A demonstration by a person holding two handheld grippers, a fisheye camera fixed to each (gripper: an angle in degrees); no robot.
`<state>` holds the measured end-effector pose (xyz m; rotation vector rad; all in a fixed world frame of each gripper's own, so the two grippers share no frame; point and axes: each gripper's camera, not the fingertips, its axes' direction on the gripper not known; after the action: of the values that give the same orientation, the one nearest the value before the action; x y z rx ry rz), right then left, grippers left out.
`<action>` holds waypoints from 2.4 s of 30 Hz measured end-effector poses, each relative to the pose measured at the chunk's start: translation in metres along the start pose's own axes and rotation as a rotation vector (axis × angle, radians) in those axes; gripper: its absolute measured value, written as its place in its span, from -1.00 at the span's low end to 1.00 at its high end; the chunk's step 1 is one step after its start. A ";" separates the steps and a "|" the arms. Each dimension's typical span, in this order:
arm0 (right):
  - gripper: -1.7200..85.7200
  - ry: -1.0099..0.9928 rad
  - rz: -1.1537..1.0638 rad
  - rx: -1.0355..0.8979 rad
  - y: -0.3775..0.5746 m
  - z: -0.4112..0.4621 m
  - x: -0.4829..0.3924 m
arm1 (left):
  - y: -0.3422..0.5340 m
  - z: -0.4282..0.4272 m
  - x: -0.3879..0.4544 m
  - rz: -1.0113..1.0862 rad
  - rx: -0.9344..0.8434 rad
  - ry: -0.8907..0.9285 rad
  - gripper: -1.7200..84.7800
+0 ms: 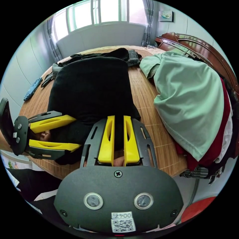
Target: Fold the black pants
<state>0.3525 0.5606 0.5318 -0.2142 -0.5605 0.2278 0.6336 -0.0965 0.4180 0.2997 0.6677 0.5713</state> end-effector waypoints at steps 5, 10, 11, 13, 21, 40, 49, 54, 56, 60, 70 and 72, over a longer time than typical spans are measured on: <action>-0.82 -0.170 0.277 0.157 -0.004 -0.070 0.046 | -0.013 -0.070 -0.026 -0.036 0.131 0.057 -0.62; -0.78 -0.217 0.107 0.164 -0.035 -0.062 0.025 | -0.023 -0.076 -0.078 -0.098 0.230 -0.047 -0.60; -0.76 -0.234 0.077 0.120 -0.040 -0.046 0.021 | -0.024 -0.052 -0.095 -0.142 0.180 -0.025 -0.60; -0.75 -0.179 0.062 0.025 -0.035 -0.014 0.023 | -0.022 -0.003 -0.112 -0.165 0.055 0.004 -0.60; -0.71 -0.238 0.287 0.137 0.003 -0.025 0.088 | -0.009 0.020 -0.141 -0.261 0.118 0.054 -0.61; -0.45 -0.709 1.076 0.046 0.132 0.073 0.203 | 0.108 0.097 -0.310 -0.764 0.055 0.257 -0.57; -0.42 -0.831 1.030 -0.008 0.115 0.127 0.237 | 0.125 0.170 -0.384 -0.891 -0.004 0.518 -0.43; -0.41 -0.873 1.043 -0.009 0.108 0.150 0.239 | 0.125 0.214 -0.419 -0.925 -0.030 0.584 -0.41; -0.41 -0.883 1.049 -0.013 0.105 0.160 0.239 | 0.127 0.225 -0.432 -0.944 -0.010 0.604 -0.41; -0.40 -0.882 1.015 -0.029 0.095 0.170 0.238 | 0.127 0.239 -0.447 -0.929 0.000 0.624 -0.41; -0.35 -0.928 1.056 -0.057 0.075 0.223 0.217 | 0.141 0.272 -0.442 -0.835 -0.043 0.635 -0.45; -0.34 -0.926 1.067 -0.074 0.067 0.239 0.212 | 0.146 0.279 -0.443 -0.821 -0.059 0.613 -0.48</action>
<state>0.3858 0.7150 0.8169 -0.4733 -1.3405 1.3886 0.4746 -0.2607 0.9112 -0.2294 1.2710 -0.1285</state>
